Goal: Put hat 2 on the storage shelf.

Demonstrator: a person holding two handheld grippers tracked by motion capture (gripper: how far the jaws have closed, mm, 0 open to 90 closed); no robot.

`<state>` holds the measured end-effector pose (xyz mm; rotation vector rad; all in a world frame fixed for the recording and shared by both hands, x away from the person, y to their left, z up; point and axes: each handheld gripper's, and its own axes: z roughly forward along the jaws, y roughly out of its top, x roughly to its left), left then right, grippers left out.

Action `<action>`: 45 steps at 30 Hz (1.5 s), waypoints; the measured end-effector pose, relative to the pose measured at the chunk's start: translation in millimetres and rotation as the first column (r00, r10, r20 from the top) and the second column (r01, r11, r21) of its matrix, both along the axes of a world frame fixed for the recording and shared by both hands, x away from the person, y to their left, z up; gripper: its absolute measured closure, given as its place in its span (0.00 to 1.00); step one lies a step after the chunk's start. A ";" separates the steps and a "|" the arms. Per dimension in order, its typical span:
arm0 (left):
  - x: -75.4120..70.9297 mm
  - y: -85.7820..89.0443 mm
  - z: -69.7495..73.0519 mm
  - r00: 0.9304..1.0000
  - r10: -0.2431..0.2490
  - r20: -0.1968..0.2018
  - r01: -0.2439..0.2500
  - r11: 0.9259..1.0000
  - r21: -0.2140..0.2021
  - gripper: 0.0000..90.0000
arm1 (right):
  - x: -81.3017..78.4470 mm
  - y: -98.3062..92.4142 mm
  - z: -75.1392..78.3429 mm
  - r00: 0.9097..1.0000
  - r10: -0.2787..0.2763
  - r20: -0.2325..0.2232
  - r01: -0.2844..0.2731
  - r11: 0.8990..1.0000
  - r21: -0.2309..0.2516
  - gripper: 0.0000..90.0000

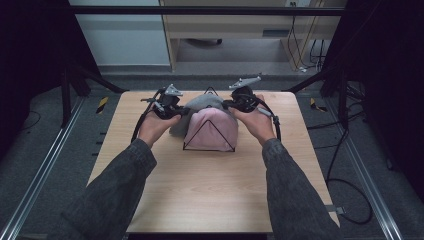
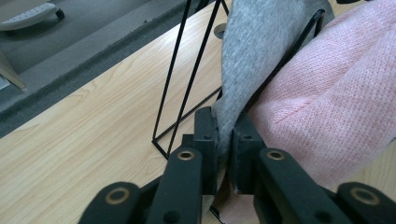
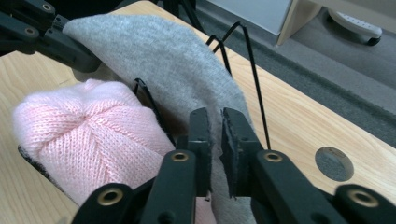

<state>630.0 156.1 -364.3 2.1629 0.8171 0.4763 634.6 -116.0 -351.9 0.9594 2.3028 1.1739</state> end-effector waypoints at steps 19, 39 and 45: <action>-51.1 18.0 34.2 0.996 0.025 0.086 -0.024 1.000 -0.013 0.15 | -36.5 -16.8 29.2 0.985 -0.138 0.106 0.132 0.989 0.066 0.23; -139.4 38.9 -30.3 0.999 -0.043 0.022 0.041 0.994 0.100 0.07 | -124.2 -54.5 -19.3 0.991 -0.126 0.041 0.124 0.991 0.052 0.12; -150.5 54.6 -56.8 0.999 -0.036 -0.038 0.041 0.988 0.152 0.07 | -140.2 -55.9 -47.8 0.995 -0.097 -0.010 0.097 0.995 0.017 0.10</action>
